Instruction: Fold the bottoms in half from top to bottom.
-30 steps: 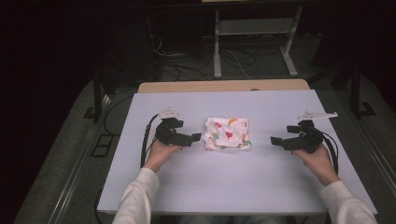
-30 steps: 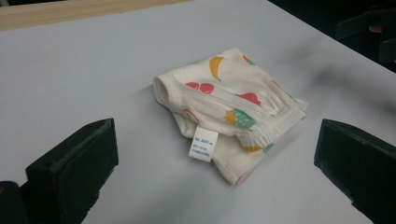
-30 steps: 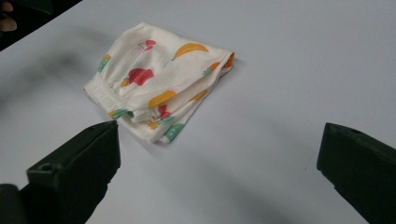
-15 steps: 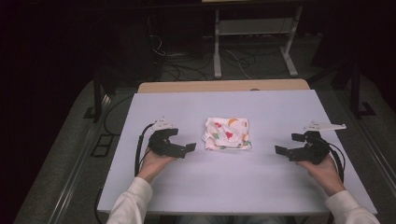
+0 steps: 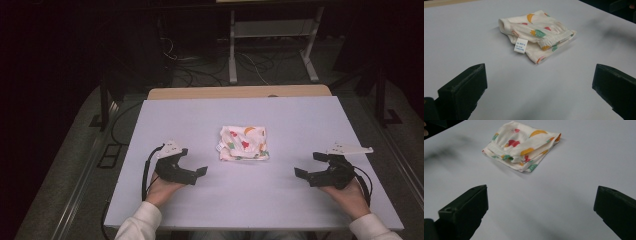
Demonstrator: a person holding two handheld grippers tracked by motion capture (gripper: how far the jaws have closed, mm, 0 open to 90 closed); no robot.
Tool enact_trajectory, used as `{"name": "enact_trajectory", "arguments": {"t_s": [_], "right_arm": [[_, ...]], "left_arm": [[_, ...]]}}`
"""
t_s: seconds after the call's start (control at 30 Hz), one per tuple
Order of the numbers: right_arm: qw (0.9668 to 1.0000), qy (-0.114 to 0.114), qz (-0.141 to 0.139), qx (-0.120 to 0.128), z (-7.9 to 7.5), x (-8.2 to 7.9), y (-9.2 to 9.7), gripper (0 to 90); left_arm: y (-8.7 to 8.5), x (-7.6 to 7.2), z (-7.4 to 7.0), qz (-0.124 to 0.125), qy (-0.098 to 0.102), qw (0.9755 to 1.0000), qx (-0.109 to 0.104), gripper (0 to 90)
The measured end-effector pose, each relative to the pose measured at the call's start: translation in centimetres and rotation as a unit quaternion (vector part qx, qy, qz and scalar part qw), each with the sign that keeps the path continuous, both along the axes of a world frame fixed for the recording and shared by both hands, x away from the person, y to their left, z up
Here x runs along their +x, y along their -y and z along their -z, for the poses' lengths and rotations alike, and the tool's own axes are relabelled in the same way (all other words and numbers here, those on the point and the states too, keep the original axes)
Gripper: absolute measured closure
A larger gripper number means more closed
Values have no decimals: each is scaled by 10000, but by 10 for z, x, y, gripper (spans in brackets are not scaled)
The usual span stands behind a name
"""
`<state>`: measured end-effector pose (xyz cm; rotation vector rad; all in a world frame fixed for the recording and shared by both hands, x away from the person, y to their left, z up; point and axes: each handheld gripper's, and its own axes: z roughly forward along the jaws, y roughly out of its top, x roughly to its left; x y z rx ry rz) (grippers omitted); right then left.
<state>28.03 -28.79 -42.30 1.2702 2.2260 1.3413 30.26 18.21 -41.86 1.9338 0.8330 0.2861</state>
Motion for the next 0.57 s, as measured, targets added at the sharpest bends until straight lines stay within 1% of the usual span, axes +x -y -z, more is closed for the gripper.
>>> {"name": "enact_trajectory", "arguments": {"t_s": [0.1, 0.27, 0.33, 0.4, 0.47, 0.57], "right_arm": [[10000, -4, -49, -4, 2, -7, -2, 0], [9999, 11, -102, -53, 6, -16, -4, 0], [9999, 14, -123, -48, 8, -19, -4, 0], [9999, 40, -117, -54, 9, -21, -4, 0], [9999, 59, -104, -100, 9, -21, -4, 0], [9999, 59, -84, -119, 11, -21, -3, 0]], "left_arm": [[-4, -5, 3, -49, 52, 10000, 46, 0], [-11, -12, 5, -94, 103, 9999, -3, 0], [-12, -14, 7, -53, 102, 9999, -13, 0], [-12, -16, 8, -27, 111, 9999, 46, 0], [-10, -17, 9, 47, 169, 9998, 133, 0], [-10, -18, 9, 102, 196, 9996, 166, 0]]}}
